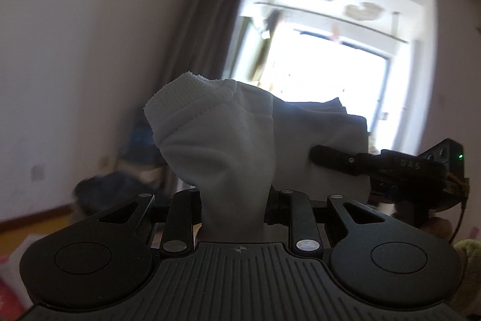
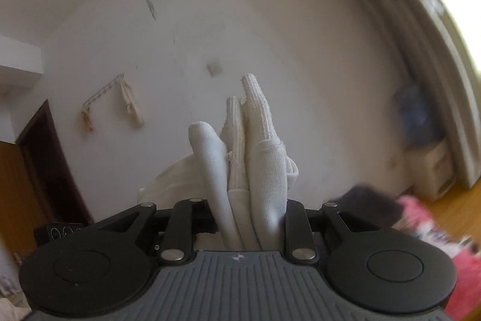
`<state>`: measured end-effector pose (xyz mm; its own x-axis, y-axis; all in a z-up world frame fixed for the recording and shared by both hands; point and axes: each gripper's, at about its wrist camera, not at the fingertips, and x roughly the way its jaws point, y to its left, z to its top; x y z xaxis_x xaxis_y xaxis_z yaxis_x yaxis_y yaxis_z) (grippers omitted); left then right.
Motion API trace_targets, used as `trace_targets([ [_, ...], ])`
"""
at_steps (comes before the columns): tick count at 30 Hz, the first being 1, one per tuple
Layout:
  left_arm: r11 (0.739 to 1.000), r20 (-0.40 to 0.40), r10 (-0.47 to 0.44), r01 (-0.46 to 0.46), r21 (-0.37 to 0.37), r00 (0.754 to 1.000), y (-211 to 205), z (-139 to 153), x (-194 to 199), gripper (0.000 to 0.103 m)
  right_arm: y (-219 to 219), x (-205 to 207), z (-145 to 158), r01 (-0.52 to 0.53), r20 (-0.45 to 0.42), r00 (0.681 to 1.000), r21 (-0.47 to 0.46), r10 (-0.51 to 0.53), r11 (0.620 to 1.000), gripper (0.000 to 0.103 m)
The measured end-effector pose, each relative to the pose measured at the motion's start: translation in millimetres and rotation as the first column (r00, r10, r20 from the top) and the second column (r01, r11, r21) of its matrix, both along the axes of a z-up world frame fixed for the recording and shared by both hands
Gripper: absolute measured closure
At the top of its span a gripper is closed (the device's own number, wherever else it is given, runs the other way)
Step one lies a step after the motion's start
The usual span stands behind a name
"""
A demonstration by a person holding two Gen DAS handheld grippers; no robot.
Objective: Fold clothes
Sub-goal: 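Lift the folded white sweatshirt off the bed with both grippers, then carry the lifted sweatshirt with both grippers toward the stack of folded clothes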
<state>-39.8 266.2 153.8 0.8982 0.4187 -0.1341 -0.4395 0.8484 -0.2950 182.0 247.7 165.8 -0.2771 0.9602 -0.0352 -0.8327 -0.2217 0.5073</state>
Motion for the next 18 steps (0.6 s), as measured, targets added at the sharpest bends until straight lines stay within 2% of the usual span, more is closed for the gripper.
trace_targets([
  [7,0.983,-0.058,0.121,-0.128,-0.131,0.991,50.0,-45.9,-6.1,0.079,105.6,-0.5,-80.8,-0.128,-0.149,0.982,-0.080,0.115,0.989,0.079],
  [12,0.961,-0.108,0.178,-0.196,-0.193,0.978,64.1,-60.5,-28.7,0.079,159.3,0.3,-121.3,-0.204,-0.181,0.967,-0.143,0.177,0.969,0.079],
  [14,0.949,-0.135,0.201,-0.227,-0.220,0.970,88.0,-68.4,-69.8,0.079,174.3,-0.7,-135.7,-0.235,-0.198,0.959,-0.168,0.200,0.958,0.079],
  [18,0.921,-0.191,0.237,-0.283,-0.268,0.953,104.6,-83.2,-79.8,0.079,210.9,-2.3,-169.9,-0.285,-0.239,0.943,-0.221,0.232,0.933,0.079],
])
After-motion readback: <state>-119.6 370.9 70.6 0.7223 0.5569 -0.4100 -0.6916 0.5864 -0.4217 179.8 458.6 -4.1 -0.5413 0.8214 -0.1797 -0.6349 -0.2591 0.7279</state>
